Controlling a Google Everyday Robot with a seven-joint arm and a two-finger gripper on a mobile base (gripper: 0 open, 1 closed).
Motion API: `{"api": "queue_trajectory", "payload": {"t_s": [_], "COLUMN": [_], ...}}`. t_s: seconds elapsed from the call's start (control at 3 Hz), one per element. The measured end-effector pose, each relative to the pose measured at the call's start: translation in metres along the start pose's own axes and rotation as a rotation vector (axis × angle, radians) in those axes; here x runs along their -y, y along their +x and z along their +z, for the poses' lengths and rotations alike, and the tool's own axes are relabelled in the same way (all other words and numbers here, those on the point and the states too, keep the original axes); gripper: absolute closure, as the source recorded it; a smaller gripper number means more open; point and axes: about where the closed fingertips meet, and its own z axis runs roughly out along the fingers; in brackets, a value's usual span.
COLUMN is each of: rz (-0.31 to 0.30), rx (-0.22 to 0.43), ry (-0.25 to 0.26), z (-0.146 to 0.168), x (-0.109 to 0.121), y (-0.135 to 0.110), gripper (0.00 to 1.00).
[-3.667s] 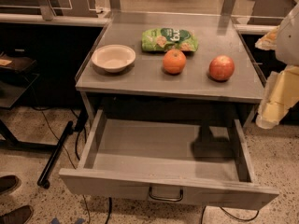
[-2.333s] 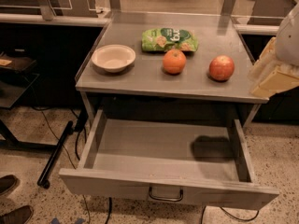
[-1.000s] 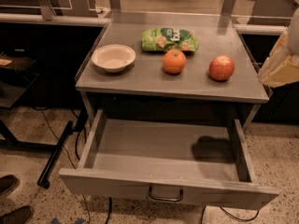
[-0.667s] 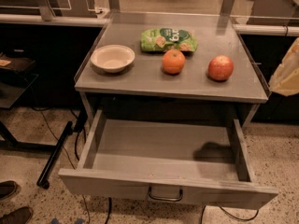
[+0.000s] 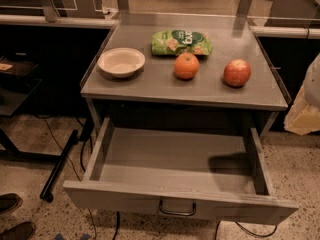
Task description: Close top drawer
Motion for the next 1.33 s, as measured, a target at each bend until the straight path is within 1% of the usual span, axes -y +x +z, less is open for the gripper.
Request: {"api": "queue_trajectory", "payload": {"t_s": [0.33, 0.67, 1.0, 1.33], "rz": [0.0, 0.03, 0.102, 0.101], "rx": [0.0, 0.0, -0.021, -0.022], "ry": [0.0, -0.021, -0.133, -0.134], "z": [0.0, 0.026, 0.086, 0.087], "x": [0.0, -0.007, -0.036, -0.036], "y": [0.0, 0.004, 0.024, 0.024], "gripper": [1.0, 1.0, 1.0, 1.0]}}
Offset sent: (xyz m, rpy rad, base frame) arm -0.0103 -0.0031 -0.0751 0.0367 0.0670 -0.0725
